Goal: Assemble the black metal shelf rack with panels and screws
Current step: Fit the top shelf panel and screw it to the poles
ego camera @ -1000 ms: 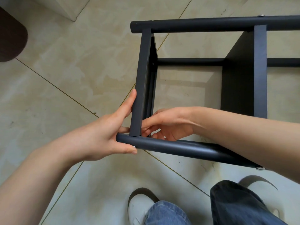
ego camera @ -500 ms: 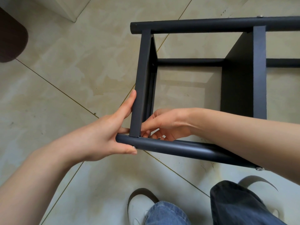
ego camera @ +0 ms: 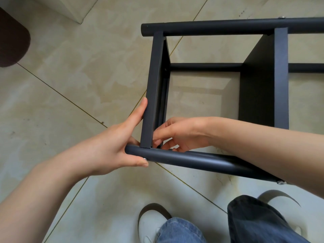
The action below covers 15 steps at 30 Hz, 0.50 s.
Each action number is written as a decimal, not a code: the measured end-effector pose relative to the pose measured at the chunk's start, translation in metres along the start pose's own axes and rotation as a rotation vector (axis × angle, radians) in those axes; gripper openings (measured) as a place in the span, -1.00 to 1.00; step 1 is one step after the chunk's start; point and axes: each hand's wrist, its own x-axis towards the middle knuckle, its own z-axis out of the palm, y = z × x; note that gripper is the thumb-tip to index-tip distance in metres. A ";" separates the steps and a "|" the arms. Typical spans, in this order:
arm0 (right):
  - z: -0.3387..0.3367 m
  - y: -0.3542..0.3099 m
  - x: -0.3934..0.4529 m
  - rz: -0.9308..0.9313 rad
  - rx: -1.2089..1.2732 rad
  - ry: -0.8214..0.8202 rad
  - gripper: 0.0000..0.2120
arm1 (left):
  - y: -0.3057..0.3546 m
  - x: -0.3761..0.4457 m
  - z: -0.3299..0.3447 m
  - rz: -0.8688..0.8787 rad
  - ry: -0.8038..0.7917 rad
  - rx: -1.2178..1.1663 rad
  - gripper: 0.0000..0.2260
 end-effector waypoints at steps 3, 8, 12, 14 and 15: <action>-0.001 0.002 0.001 -0.024 0.079 -0.004 -0.83 | 0.001 -0.003 0.002 -0.017 0.041 0.078 0.15; 0.001 0.002 0.002 -0.043 0.079 -0.001 -0.80 | 0.002 -0.002 0.002 -0.009 0.070 0.142 0.17; 0.001 0.003 0.000 -0.048 0.114 -0.032 -0.75 | 0.000 -0.002 0.002 0.001 0.046 0.123 0.13; 0.001 0.003 0.000 -0.057 0.124 -0.027 -0.73 | 0.001 -0.002 0.002 0.004 0.004 0.076 0.11; 0.002 0.003 0.000 -0.059 0.116 -0.017 -0.73 | 0.002 -0.002 0.002 0.000 -0.013 0.050 0.09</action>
